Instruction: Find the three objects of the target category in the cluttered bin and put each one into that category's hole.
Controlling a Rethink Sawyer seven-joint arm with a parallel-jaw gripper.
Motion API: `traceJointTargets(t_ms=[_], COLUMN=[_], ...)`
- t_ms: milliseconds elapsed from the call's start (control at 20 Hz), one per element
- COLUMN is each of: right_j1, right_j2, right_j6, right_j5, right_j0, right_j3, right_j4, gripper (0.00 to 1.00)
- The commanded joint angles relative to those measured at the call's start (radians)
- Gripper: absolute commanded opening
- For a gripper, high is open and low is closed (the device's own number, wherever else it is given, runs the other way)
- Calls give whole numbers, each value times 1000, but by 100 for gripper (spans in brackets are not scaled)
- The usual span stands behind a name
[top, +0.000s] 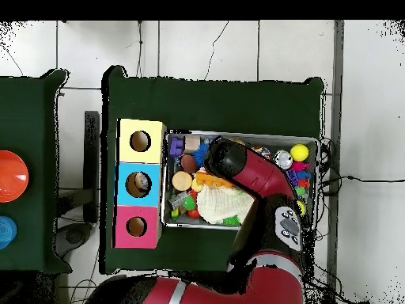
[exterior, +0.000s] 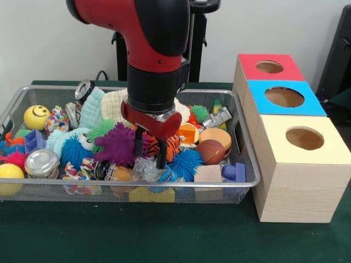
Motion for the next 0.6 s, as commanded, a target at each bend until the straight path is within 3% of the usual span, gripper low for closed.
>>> traceJointTargets(t_ms=[50,300,600], right_j1=[0,13,28], right_j2=[64,106,46], right_j6=[224,181,222], right_j5=[-42,-77,-136], right_j0=[42,2,42], right_j3=[103,107,104], right_j4=[25,17,9], gripper=[100,100,100])
